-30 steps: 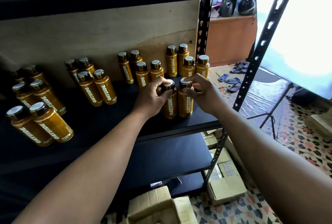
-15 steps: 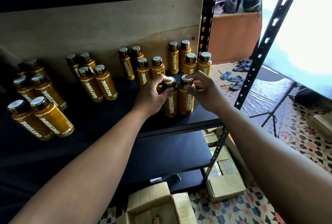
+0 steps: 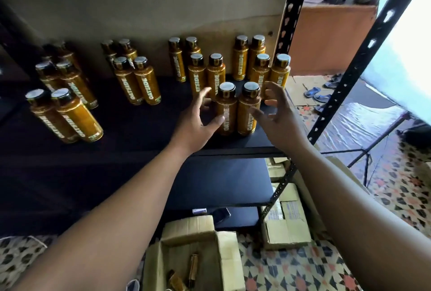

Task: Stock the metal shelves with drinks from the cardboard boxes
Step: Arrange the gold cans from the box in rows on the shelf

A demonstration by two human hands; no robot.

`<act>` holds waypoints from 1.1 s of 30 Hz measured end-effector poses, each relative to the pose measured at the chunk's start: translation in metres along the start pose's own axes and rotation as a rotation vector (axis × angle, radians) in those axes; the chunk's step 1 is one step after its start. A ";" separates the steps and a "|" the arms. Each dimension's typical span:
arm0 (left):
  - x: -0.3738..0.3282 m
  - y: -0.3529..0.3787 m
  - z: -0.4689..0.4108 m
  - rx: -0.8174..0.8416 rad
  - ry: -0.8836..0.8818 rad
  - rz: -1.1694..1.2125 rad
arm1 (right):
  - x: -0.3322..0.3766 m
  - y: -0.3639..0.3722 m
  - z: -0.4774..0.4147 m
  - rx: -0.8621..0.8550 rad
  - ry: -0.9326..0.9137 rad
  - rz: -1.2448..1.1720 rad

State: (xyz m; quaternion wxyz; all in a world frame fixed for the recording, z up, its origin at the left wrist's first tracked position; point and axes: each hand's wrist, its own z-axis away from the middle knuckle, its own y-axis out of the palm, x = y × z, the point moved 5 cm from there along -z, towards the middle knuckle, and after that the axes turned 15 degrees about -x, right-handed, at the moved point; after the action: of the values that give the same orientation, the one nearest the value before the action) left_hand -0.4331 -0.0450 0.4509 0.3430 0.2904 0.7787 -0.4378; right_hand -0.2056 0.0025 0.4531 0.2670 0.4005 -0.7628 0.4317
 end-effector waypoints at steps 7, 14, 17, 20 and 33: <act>0.050 -0.003 0.065 -0.126 -0.059 -0.049 | -0.036 0.015 0.075 -0.084 0.220 0.089; 0.109 -0.008 0.100 0.361 -0.151 -0.142 | -0.012 0.066 0.164 0.083 0.297 0.307; 0.160 -0.020 0.130 0.847 -0.237 -0.327 | -0.003 0.103 0.201 0.326 0.412 0.341; 0.207 -0.047 0.158 0.954 -0.251 -0.373 | 0.007 0.144 0.257 0.649 0.488 0.341; 0.401 -0.041 0.366 0.951 -0.765 -0.386 | -0.130 0.245 0.446 0.972 0.586 0.396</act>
State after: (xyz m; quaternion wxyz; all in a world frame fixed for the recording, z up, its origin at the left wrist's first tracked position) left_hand -0.6006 -0.3252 0.0145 0.3455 0.0886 0.3603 -0.8619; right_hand -0.3693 -0.2622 0.0304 0.1669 0.1913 -0.4329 0.8649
